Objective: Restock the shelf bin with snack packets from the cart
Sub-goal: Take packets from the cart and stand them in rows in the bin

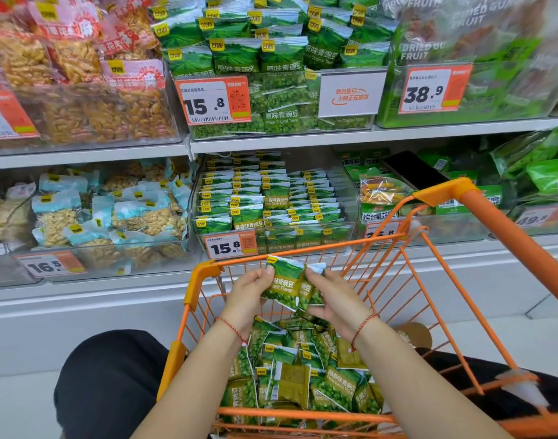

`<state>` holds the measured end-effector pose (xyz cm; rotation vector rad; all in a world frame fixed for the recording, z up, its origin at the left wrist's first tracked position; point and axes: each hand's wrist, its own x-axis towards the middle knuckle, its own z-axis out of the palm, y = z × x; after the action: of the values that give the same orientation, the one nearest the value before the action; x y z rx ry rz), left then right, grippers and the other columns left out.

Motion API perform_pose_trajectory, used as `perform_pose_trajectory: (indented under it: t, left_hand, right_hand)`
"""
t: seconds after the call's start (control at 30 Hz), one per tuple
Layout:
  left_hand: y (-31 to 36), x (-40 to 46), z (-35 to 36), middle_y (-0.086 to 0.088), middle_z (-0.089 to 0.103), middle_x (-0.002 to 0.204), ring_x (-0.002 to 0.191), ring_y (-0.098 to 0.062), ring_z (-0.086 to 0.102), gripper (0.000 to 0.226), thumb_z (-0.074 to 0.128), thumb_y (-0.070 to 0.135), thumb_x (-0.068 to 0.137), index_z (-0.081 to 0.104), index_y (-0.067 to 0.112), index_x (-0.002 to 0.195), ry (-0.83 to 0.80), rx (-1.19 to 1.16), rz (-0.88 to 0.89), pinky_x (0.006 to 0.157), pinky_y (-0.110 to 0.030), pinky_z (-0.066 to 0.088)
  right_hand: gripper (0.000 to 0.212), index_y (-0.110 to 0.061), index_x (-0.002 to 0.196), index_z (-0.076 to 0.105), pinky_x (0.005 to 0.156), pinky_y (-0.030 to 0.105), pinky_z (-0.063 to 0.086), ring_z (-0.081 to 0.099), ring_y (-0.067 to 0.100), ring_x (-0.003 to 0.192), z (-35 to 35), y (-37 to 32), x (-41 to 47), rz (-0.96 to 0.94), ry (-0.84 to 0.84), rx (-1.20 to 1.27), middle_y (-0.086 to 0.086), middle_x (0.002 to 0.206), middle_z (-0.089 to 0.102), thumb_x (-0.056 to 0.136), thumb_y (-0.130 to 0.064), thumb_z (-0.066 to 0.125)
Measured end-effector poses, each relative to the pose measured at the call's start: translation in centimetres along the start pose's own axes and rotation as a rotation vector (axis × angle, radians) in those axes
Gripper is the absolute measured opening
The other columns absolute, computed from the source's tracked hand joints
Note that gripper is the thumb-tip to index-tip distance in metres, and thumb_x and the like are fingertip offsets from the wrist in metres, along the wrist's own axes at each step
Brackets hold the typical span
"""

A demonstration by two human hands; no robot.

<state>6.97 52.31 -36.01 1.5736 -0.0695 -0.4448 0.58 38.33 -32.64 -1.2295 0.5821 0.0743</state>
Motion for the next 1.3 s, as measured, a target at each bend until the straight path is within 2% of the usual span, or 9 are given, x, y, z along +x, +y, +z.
perform_pose_trajectory:
  t: [0.2, 0.3, 0.43, 0.6, 0.7, 0.83, 0.9, 1.1, 1.3]
  left_hand:
    - [0.0, 0.1, 0.5, -0.017, 0.062, 0.102, 0.103, -0.031, 0.059, 0.025, 0.048, 0.030, 0.098, 0.053, 0.009, 0.085, 0.073, -0.056, -0.091, 0.088, -0.043, 0.052]
    - [-0.1, 0.3, 0.2, -0.020, 0.059, 0.121, 0.118, -0.033, 0.054, 0.025, 0.051, 0.033, 0.096, 0.054, 0.010, 0.088, 0.101, -0.083, -0.092, 0.096, -0.050, 0.048]
    - [-0.4, 0.4, 0.4, -0.019, 0.063, 0.110, 0.106, -0.032, 0.060, 0.028, 0.054, 0.044, 0.093, 0.054, 0.016, 0.085, 0.179, 0.005, -0.019, 0.094, -0.051, 0.048]
    - [0.3, -1.4, 1.5, 0.006, 0.042, 0.056, 0.049, -0.009, 0.038, 0.027, 0.046, 0.037, 0.097, 0.047, 0.012, 0.085, 0.286, 0.240, 0.202, 0.048, -0.025, 0.029]
    - [0.9, -2.6, 2.1, 0.007, 0.038, 0.052, 0.043, -0.006, 0.032, 0.025, 0.043, 0.037, 0.098, 0.047, 0.012, 0.096, 0.294, 0.286, 0.318, 0.045, -0.020, 0.026]
    - [2.3, -3.4, 2.9, 0.010, 0.056, 0.113, 0.103, 0.000, 0.052, 0.045, 0.033, 0.045, 0.099, 0.038, 0.025, 0.139, 0.149, 0.256, 0.204, 0.086, -0.012, 0.035]
    - [2.9, -3.7, 3.1, 0.008, 0.039, 0.144, 0.136, -0.009, 0.032, 0.057, 0.027, 0.049, 0.098, 0.028, 0.023, 0.148, 0.052, 0.245, 0.173, 0.103, -0.018, 0.021]
    - [5.7, -1.1, 2.7, -0.001, 0.040, 0.148, 0.137, -0.016, 0.034, 0.077, 0.016, 0.064, 0.086, 0.036, 0.019, 0.145, 0.021, 0.330, 0.195, 0.111, -0.030, 0.027]
    - [7.7, 2.3, 0.6, -0.003, 0.042, 0.145, 0.129, -0.011, 0.038, 0.053, 0.020, 0.043, 0.102, 0.039, 0.016, 0.143, 0.029, 0.264, 0.280, 0.093, -0.016, 0.023]
  right_hand:
    - [0.007, -0.010, 0.100, 0.053, 0.085, 0.038, 0.055, 0.064, 0.024, 0.095, 0.4, -0.2, -0.4, 0.038, -0.161, 0.113, 0.015, 0.110, 0.061, 0.097, -0.012, 0.048]
    - [0.009, -0.005, 0.100, 0.050, 0.089, 0.037, 0.052, 0.063, 0.018, 0.094, 0.4, -0.2, -0.5, -0.011, -0.181, 0.053, 0.010, 0.106, 0.061, 0.095, 0.001, 0.045]
    - [0.065, -0.008, 0.147, 0.022, 0.098, 0.034, 0.046, 0.052, 0.008, 0.110, 1.0, -0.2, -1.3, -0.085, -0.189, -0.009, -0.006, 0.128, 0.044, 0.094, -0.018, 0.057]
    - [0.067, -0.001, 0.141, 0.028, 0.083, 0.015, 0.043, 0.049, -0.001, 0.075, 1.2, -0.1, -1.8, -0.242, -0.133, -0.205, -0.006, 0.105, 0.049, 0.088, -0.020, 0.064]
    - [0.083, -0.007, 0.147, 0.019, 0.094, 0.019, 0.037, 0.042, 0.010, 0.123, 1.2, -0.1, -1.9, -0.263, -0.090, -0.266, 0.002, 0.135, 0.043, 0.084, -0.028, 0.069]
    - [0.084, -0.015, 0.142, 0.025, 0.097, 0.028, 0.040, 0.044, 0.015, 0.121, 1.0, -0.9, -1.4, -0.266, -0.053, -0.272, 0.010, 0.142, 0.037, 0.077, -0.033, 0.074]
    - [0.100, -0.017, 0.149, 0.016, 0.103, 0.034, 0.033, 0.032, 0.017, 0.133, 0.9, -1.4, -1.2, -0.286, -0.056, -0.287, 0.007, 0.151, 0.026, 0.066, -0.041, 0.065]
    - [0.085, -0.012, 0.151, 0.004, 0.108, 0.036, 0.025, 0.021, 0.020, 0.142, 2.0, -4.4, 1.0, -0.282, -0.086, -0.325, 0.004, 0.157, 0.016, 0.090, -0.033, 0.058]
    - [0.066, -0.018, 0.123, 0.035, 0.092, 0.022, 0.037, 0.046, 0.000, 0.100, 3.0, -8.4, 3.9, -0.334, -0.187, -0.527, -0.024, 0.111, 0.047, 0.078, -0.053, 0.066]
